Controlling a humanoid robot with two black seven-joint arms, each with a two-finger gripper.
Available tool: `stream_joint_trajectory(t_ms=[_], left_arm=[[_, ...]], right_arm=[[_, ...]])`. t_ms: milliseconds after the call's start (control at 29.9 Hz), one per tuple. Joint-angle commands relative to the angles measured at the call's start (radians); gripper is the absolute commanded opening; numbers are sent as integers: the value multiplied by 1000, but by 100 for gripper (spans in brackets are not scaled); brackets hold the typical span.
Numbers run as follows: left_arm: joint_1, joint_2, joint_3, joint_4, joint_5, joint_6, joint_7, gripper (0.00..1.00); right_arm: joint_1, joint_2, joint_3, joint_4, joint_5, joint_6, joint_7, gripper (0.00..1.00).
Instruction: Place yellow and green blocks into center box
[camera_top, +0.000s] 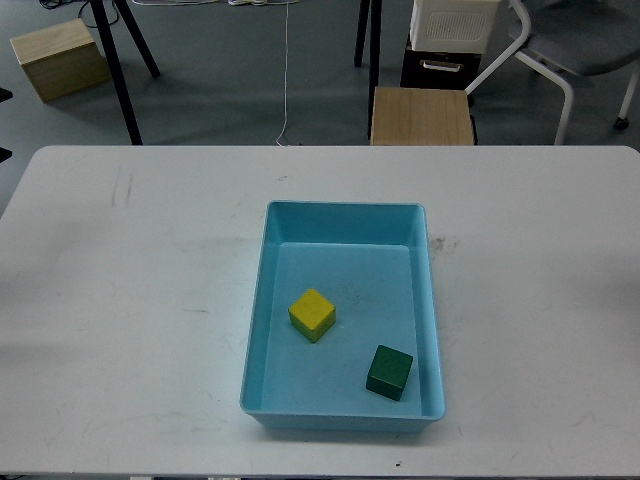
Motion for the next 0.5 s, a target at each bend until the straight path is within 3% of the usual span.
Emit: stream_joint_trajectory(t_ms=[0, 100, 301, 468], left_arm=[[6, -40, 0, -1, -93, 0, -2, 94], [7, -87, 2, -8, -194, 10, 0, 94], [9, -190, 0, -21, -300, 206, 3, 94], [3, -236, -2, -21, -444, 315, 6, 94]], right_arm=[[-32, 58, -8, -9, -1, -71, 0, 99], [-59, 99, -8, -10, 0, -122, 0, 99], [-70, 155, -1, -10, 52, -143, -1, 99], [-70, 210, 28, -1, 279, -148, 0, 99]])
